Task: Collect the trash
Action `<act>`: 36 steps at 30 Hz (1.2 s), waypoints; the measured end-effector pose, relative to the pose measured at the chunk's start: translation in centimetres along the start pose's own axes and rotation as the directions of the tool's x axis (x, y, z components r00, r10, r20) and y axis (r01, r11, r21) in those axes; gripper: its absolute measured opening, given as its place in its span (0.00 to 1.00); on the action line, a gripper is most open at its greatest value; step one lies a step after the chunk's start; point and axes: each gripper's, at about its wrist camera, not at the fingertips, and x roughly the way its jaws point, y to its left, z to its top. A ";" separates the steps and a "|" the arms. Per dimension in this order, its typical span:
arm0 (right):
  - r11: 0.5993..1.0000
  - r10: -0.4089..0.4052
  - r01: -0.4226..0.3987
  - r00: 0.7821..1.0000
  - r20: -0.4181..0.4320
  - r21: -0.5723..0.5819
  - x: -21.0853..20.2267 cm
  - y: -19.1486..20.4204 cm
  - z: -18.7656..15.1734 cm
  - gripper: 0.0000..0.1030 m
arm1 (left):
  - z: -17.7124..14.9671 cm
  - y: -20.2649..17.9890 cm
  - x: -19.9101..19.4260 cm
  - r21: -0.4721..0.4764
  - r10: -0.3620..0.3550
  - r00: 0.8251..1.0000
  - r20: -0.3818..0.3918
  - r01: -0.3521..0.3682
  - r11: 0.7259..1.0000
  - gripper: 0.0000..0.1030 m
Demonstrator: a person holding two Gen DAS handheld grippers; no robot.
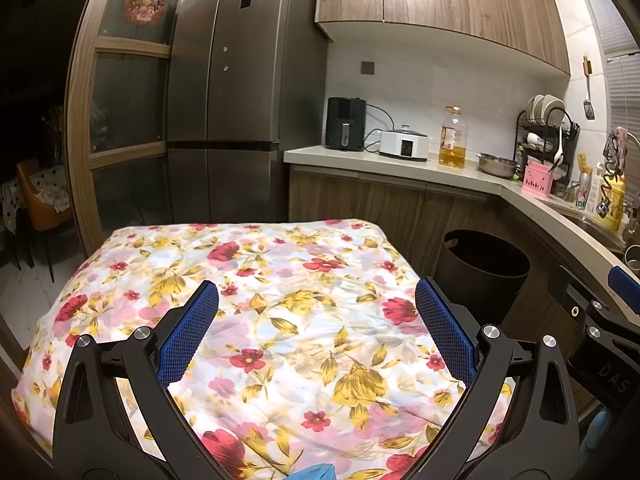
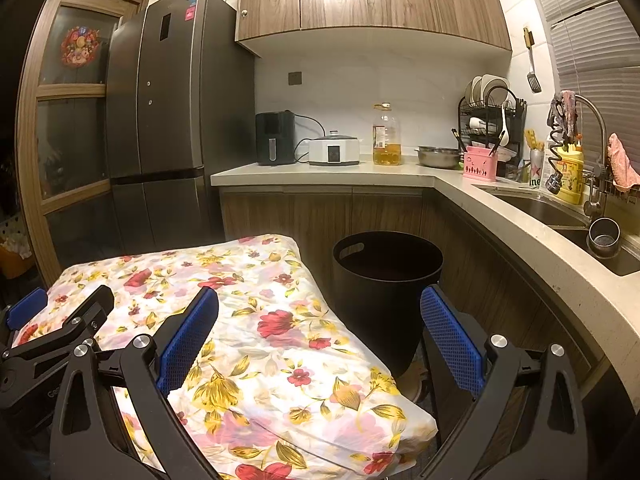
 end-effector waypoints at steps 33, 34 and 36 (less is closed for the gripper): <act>1.000 -0.005 0.005 1.000 -0.005 0.019 0.2 -0.3 -0.2 0.94 | 0.4 -0.1 -0.2 0.008 0.002 1.000 0.006 -0.002 1.000 0.94; 1.000 -0.004 0.004 1.000 -0.005 0.019 0.2 -0.4 -0.2 0.94 | 0.4 -0.1 -0.2 0.008 0.002 1.000 0.005 -0.002 1.000 0.94; 1.000 -0.004 0.004 1.000 -0.004 0.018 0.2 -0.3 -0.2 0.94 | 0.5 -0.1 -0.2 0.007 0.005 1.000 0.004 -0.005 1.000 0.94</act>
